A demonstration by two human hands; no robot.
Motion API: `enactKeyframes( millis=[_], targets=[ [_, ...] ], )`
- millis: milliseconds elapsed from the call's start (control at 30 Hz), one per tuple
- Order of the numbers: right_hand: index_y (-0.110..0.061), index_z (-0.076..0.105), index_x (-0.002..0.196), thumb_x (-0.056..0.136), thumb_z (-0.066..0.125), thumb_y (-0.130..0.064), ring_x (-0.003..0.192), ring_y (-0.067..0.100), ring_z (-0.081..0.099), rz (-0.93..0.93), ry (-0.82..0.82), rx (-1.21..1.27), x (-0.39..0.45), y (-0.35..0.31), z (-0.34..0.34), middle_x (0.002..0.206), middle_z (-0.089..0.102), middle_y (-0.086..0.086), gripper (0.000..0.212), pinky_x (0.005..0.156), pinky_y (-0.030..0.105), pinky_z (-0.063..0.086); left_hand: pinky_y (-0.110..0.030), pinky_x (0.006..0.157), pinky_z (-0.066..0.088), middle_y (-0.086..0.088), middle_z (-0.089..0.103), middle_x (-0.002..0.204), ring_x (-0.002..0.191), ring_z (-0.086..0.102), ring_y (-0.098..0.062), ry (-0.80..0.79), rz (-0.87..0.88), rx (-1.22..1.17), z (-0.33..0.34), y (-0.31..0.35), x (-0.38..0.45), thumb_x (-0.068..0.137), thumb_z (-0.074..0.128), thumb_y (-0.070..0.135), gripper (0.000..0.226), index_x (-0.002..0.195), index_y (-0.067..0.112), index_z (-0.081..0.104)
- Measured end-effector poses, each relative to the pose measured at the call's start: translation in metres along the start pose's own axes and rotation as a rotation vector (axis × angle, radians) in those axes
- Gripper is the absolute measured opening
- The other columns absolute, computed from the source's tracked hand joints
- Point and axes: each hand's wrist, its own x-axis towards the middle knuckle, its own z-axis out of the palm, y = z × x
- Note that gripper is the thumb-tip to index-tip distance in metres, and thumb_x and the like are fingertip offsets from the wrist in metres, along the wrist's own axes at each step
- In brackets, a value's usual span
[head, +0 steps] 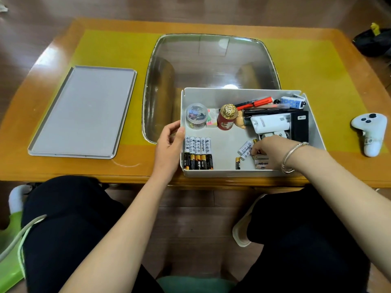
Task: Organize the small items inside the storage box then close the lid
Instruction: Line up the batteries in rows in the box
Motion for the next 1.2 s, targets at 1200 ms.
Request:
enactKeyframes(
  millis=[1200],
  targets=[
    [-0.017, 0.051, 0.074, 0.073, 0.063, -0.041, 0.067, 0.023, 0.052, -0.044, 0.241, -0.116, 0.028, -0.029, 0.01, 0.065, 0.043, -0.003, 0.026, 0.053, 0.025, 0.034, -0.009, 0.071, 0.048, 0.018, 0.061, 0.105, 0.092, 0.058, 0.011, -0.01, 0.015, -0.004, 0.0, 0.001, -0.001, 0.097, 0.051, 0.03, 0.023, 0.119, 0.022, 0.054]
  ],
)
